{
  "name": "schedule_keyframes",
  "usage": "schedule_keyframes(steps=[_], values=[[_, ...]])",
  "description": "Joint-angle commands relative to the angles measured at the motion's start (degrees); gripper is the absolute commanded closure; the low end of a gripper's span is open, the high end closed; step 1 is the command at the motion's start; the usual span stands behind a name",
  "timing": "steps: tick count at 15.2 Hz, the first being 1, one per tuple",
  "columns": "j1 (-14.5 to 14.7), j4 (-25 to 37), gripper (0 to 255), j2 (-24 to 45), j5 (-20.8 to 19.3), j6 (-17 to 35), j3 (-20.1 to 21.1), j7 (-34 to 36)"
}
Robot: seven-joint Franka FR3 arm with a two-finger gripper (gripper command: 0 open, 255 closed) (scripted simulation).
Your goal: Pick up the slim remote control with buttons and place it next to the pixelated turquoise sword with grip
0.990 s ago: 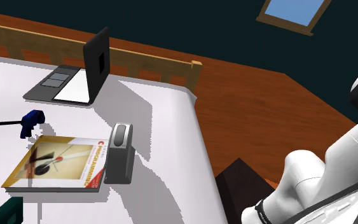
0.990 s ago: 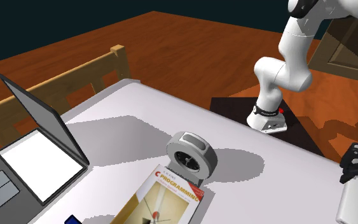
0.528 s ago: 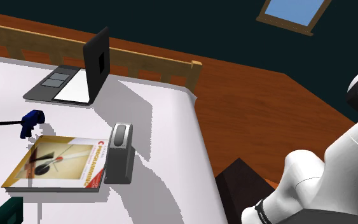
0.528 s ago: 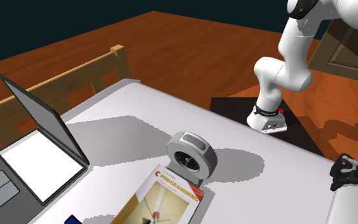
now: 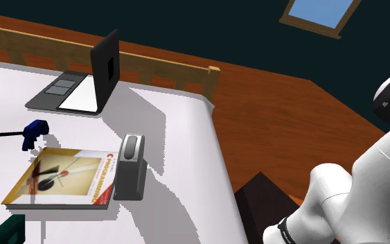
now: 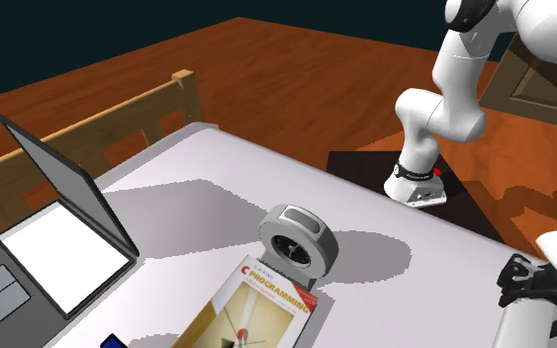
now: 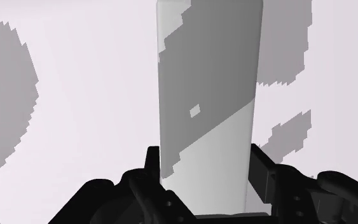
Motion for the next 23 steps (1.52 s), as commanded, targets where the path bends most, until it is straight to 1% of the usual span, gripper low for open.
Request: schedule_keyframes(steps=[1, 10, 20, 23], values=[[0.07, -0.88, 255, 0.51, -0.42, 1.31, -0.02, 0.29], [0.61, -4.93, 255, 3.74, -3.15, 7.67, -0.3, 2.27], [1.75, -8.17, 255, 8.52, -7.52, 14.35, -1.4, 5.34], [1.83, -8.29, 255, 8.76, -7.75, 14.64, -1.49, 5.49]])
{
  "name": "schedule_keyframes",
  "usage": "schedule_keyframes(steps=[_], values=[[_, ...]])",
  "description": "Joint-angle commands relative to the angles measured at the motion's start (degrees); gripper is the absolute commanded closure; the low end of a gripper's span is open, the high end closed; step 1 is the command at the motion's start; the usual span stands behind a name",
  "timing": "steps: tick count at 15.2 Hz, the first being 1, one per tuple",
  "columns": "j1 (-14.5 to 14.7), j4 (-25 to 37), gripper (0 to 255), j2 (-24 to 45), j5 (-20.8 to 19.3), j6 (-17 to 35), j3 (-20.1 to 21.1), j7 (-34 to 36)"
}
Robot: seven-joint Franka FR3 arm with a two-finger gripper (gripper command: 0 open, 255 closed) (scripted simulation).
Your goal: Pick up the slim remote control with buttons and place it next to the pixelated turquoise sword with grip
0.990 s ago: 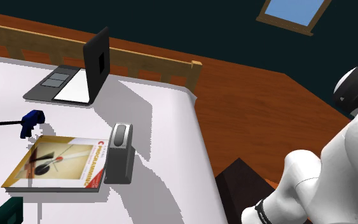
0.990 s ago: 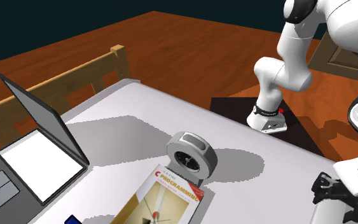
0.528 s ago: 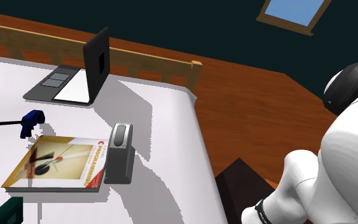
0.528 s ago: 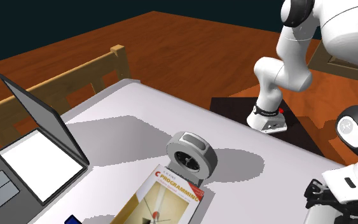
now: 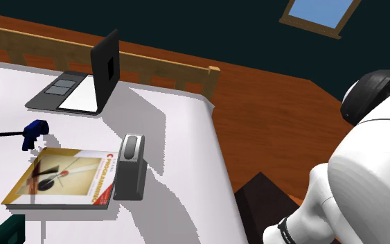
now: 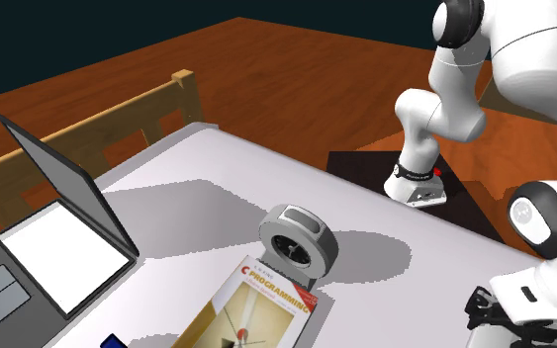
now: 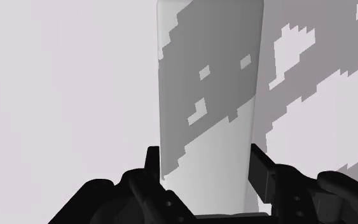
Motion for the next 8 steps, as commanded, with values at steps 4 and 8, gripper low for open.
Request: schedule_keyframes(steps=[4, 8], values=[[0.04, 0.0, 255, 0.08, -0.09, 0.1, -0.02, 0.07], [0.04, 0.0, 0, 0.09, -0.1, 0.11, -0.03, 0.07]])
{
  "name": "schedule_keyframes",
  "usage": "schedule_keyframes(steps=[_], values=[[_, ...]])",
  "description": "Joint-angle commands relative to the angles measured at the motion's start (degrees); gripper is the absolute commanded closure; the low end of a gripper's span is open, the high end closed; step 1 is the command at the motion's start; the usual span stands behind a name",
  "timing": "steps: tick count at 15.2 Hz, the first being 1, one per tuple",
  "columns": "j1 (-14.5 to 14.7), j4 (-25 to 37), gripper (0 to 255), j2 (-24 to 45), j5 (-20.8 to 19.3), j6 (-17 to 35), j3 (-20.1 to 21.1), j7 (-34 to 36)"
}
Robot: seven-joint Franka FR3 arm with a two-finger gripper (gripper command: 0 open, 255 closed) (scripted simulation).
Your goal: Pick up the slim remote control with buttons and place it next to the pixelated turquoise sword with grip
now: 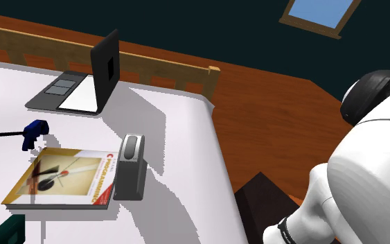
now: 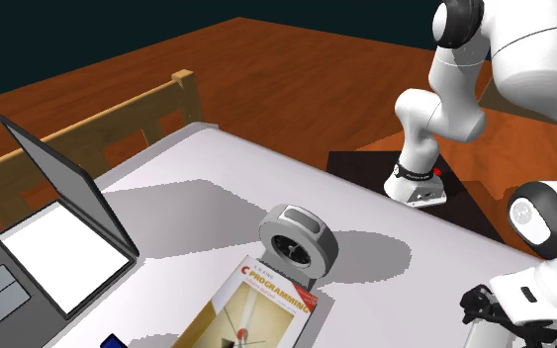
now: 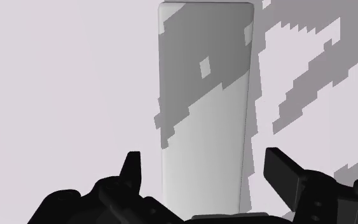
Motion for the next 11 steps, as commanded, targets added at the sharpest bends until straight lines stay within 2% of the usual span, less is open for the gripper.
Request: schedule_keyframes(steps=[1, 3, 7, 11], values=[[0.0, 0.0, 0, 0.0, 0.0, 0.0, 0.0, 0.0], [0.0, 0.0, 0, 0.0, 0.0, 0.0, 0.0, 0.0], [-1.14, 3.1, 0, -4.48, 4.12, -6.33, 1.26, -2.8], [-1.11, 3.1, 0, -4.48, 4.12, -6.33, 1.23, -2.8]])
